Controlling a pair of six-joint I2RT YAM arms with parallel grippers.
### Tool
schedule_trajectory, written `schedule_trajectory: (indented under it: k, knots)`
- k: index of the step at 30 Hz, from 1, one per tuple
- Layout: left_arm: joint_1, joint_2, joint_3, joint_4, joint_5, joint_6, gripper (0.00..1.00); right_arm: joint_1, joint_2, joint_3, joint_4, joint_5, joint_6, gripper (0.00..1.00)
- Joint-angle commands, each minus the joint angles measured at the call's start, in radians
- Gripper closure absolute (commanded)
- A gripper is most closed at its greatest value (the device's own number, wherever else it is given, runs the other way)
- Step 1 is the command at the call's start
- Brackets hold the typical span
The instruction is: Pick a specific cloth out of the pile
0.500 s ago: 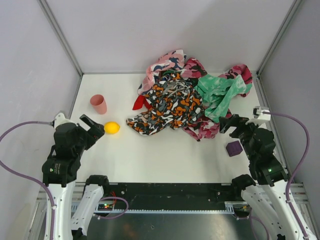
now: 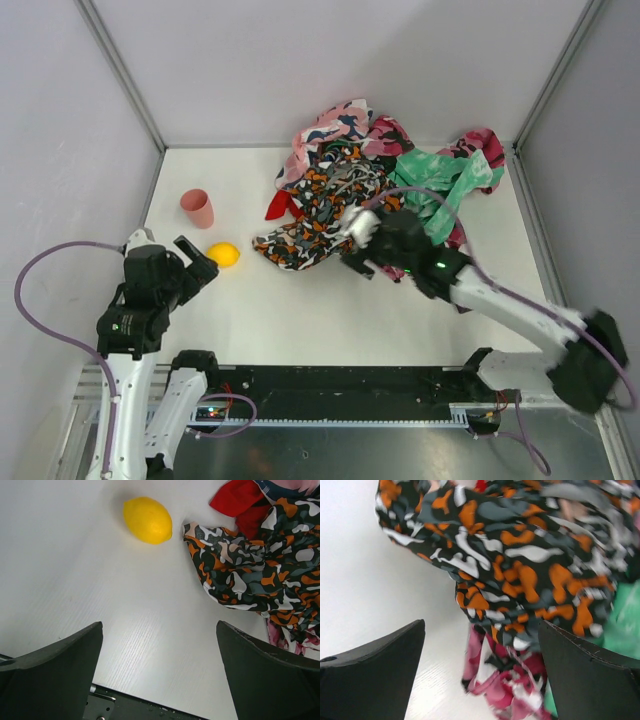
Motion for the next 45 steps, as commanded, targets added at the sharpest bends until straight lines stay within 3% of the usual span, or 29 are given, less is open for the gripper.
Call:
schedule_trajectory:
  k: [1,7,14,16,19,22,24,28,33,39,45]
  knots:
    - [0.004,-0.010,-0.017,0.001,0.036,0.035,0.00,0.118,0.316,0.181,-0.098,0.198,-0.450,0.01]
    - [0.004,-0.014,-0.030,0.001,0.013,0.053,0.00,0.120,0.605,0.355,-0.156,0.125,-0.619,0.01]
    - [0.004,0.027,-0.051,0.001,0.006,0.050,0.00,0.091,0.805,0.413,0.085,0.146,-0.662,0.02]
    - [0.004,0.036,-0.056,0.002,0.007,0.051,0.00,0.087,0.848,0.425,0.176,0.197,-0.661,0.17]
    - [0.004,0.038,-0.058,0.002,0.000,0.048,0.00,0.088,0.853,0.435,0.287,0.241,-0.600,0.58]
    - [0.004,0.036,-0.051,0.002,-0.005,0.042,0.00,0.069,0.798,0.453,0.345,0.238,-0.493,0.89]
    - [0.004,0.038,-0.046,0.002,-0.004,0.036,0.00,0.026,0.754,0.469,0.379,0.247,-0.403,0.97]
    - [0.004,0.052,-0.039,0.008,0.011,0.024,0.00,-0.084,0.678,0.520,0.376,0.246,-0.183,1.00]
    - [0.004,0.088,-0.035,0.034,0.047,0.013,0.00,-0.263,0.656,0.643,0.234,0.211,0.065,1.00]
    - [0.004,0.144,-0.037,0.108,0.112,0.012,0.00,-0.468,0.769,0.793,-0.002,0.227,0.322,1.00]
    - [-0.028,0.250,-0.036,0.244,0.228,-0.003,0.00,-0.576,0.956,0.921,-0.195,0.195,0.479,1.00]
